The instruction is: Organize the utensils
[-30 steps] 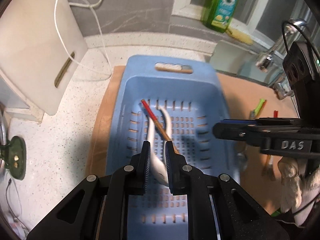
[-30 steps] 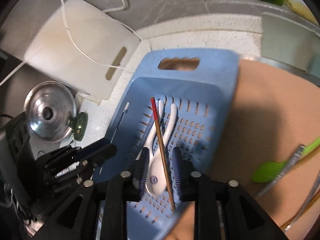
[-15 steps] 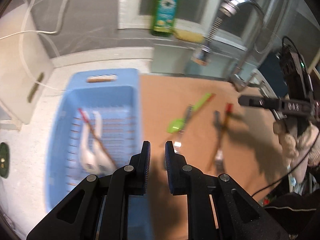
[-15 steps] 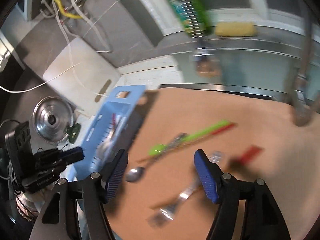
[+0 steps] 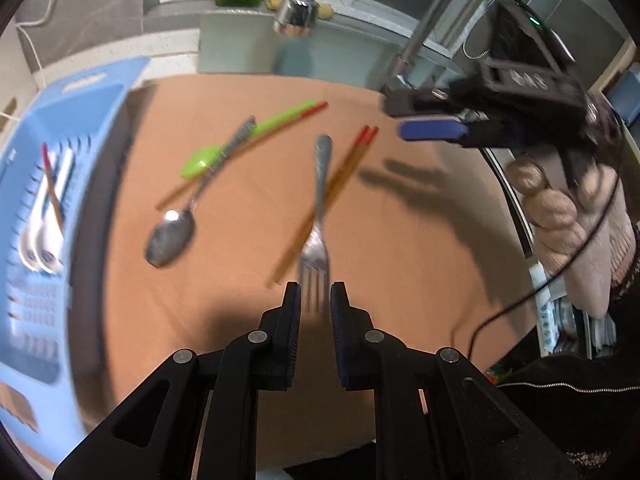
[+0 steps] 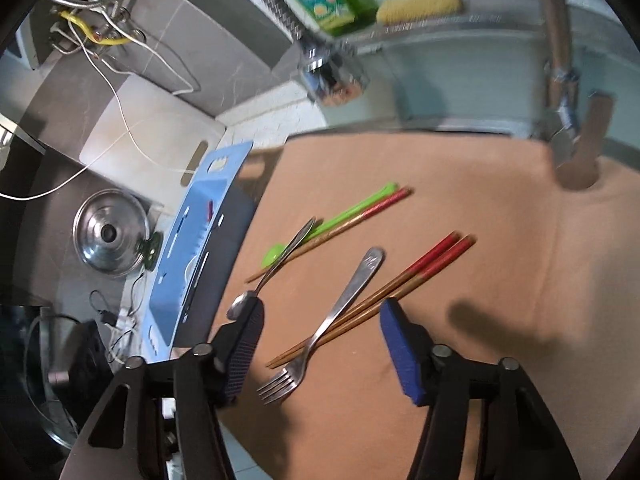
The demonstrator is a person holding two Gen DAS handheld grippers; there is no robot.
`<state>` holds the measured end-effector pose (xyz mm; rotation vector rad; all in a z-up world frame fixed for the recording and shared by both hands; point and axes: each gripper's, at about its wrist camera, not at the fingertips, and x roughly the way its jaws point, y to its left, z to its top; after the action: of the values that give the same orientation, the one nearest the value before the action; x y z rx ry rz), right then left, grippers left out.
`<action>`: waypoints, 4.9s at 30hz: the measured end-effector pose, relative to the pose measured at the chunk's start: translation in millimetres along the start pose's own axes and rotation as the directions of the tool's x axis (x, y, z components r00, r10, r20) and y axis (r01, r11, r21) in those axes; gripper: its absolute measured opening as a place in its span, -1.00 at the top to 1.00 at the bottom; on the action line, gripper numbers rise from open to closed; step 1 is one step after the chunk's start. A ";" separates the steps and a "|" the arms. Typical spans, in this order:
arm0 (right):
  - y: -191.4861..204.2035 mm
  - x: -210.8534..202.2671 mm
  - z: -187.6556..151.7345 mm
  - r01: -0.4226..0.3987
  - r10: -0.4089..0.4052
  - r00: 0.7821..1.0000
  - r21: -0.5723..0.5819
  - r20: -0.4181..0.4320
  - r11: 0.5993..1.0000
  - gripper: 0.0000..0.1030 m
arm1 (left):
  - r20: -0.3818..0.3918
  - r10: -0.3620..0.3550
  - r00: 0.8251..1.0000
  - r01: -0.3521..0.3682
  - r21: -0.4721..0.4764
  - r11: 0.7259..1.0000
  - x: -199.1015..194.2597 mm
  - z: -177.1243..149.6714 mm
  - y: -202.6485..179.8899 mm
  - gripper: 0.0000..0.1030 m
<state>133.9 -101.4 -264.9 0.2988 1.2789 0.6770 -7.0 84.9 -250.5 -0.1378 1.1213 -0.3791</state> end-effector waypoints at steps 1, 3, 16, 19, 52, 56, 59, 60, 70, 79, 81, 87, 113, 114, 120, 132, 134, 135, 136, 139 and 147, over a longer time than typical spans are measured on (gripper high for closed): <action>-1.0 6.1 1.1 -0.010 0.010 1.000 0.011 -0.019 1.000 0.02 | -0.010 0.002 1.000 -0.002 -0.001 1.000 2.4 -2.8 -2.4 0.73; -3.5 20.7 4.8 -0.022 0.024 0.998 0.037 -0.059 0.999 0.07 | -0.028 0.002 1.000 -0.003 -0.007 1.000 7.3 -6.5 -4.9 0.72; -17.6 64.9 24.4 0.040 -0.026 0.990 0.103 -0.140 0.994 0.29 | -0.119 0.036 0.992 -0.034 0.021 0.999 33.8 -9.2 -18.1 0.48; -15.0 69.6 27.2 0.052 -0.037 0.987 0.097 -0.158 0.994 0.29 | -0.137 0.046 0.989 -0.043 0.025 0.999 40.0 -7.4 -18.0 0.48; -12.7 87.4 44.0 0.160 -0.140 0.964 0.072 -0.227 0.984 0.53 | -0.207 0.150 0.967 -0.111 0.188 0.976 70.5 24.5 -45.6 0.52; -3.8 91.1 44.2 0.216 -0.208 0.951 0.008 -0.230 0.976 0.68 | -0.204 0.148 0.968 -0.105 0.206 0.973 70.3 23.5 -49.1 0.52; -8.4 90.1 44.0 0.208 -0.197 0.955 0.031 -0.222 0.978 0.81 | -0.198 0.143 0.970 -0.102 0.205 0.974 72.0 32.0 -62.8 0.56; -11.9 89.0 44.0 0.194 -0.178 0.959 0.053 -0.219 0.980 0.82 | -0.193 0.139 0.971 -0.099 0.202 0.974 71.2 32.2 -63.5 0.57; -30.8 86.8 34.6 0.048 -0.002 0.978 0.219 -0.208 0.975 0.72 | -0.172 0.053 0.984 -0.035 0.108 0.994 57.8 30.8 -45.5 0.59; -14.6 94.0 32.3 0.055 -0.016 0.975 0.170 -0.220 0.984 0.63 | -0.115 0.067 0.991 -0.065 0.017 0.998 41.9 41.9 -8.2 0.54; -13.8 93.9 33.0 0.057 -0.019 0.974 0.163 -0.226 0.985 0.61 | -0.113 0.073 0.991 -0.073 0.007 0.997 41.3 41.5 -3.1 0.51; -10.5 95.5 36.6 0.050 -0.010 0.974 0.173 -0.226 0.984 0.48 | -0.108 0.140 0.984 -0.144 -0.029 0.989 37.8 40.7 22.0 0.47; -3.1 111.1 44.6 0.057 0.011 0.968 0.263 -0.250 0.963 0.42 | -0.090 0.166 0.982 -0.153 0.136 0.979 86.1 87.4 1.5 0.63; -3.7 111.2 43.5 0.050 0.019 0.968 0.268 -0.249 0.962 0.42 | -0.091 0.162 0.982 -0.149 0.137 0.979 87.1 89.0 1.6 0.76; 1.9 112.0 42.5 0.068 -0.009 0.972 0.244 -0.236 0.967 0.42 | -0.081 0.123 0.989 -0.110 0.144 0.983 89.6 87.3 -1.6 0.86; 27.7 121.1 48.6 0.212 -0.181 0.938 0.076 -0.296 0.974 0.50 | -0.048 0.107 0.993 -0.100 0.137 0.985 84.2 74.8 -3.8 0.85; 31.2 123.9 49.8 0.243 -0.214 0.926 0.059 -0.311 0.968 0.52 | -0.030 0.097 0.995 -0.093 0.104 0.990 77.7 67.3 -3.8 0.85; 33.1 125.7 51.2 0.261 -0.231 0.918 0.051 -0.324 0.964 0.53 | -0.023 0.094 0.995 -0.091 0.089 0.992 70.6 60.6 -5.9 0.83; 34.9 127.2 52.1 0.275 -0.245 0.911 0.044 -0.332 0.960 0.53 | -0.019 0.078 0.997 -0.077 0.059 0.995 65.7 55.6 -3.4 0.74; 46.0 133.0 52.9 0.341 -0.324 0.883 -0.010 -0.338 0.940 0.53 | -0.008 0.083 0.996 -0.083 0.039 0.996 53.3 40.3 -0.5 0.68; 68.1 139.1 42.4 0.438 -0.450 0.847 -0.106 -0.284 0.892 0.49 | -0.005 0.097 0.995 -0.096 0.059 0.994 28.8 6.8 -2.4 0.22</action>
<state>171.8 43.5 -322.9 -0.1442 1.5580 0.3508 9.4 71.6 -271.4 -0.0299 1.1195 -0.3261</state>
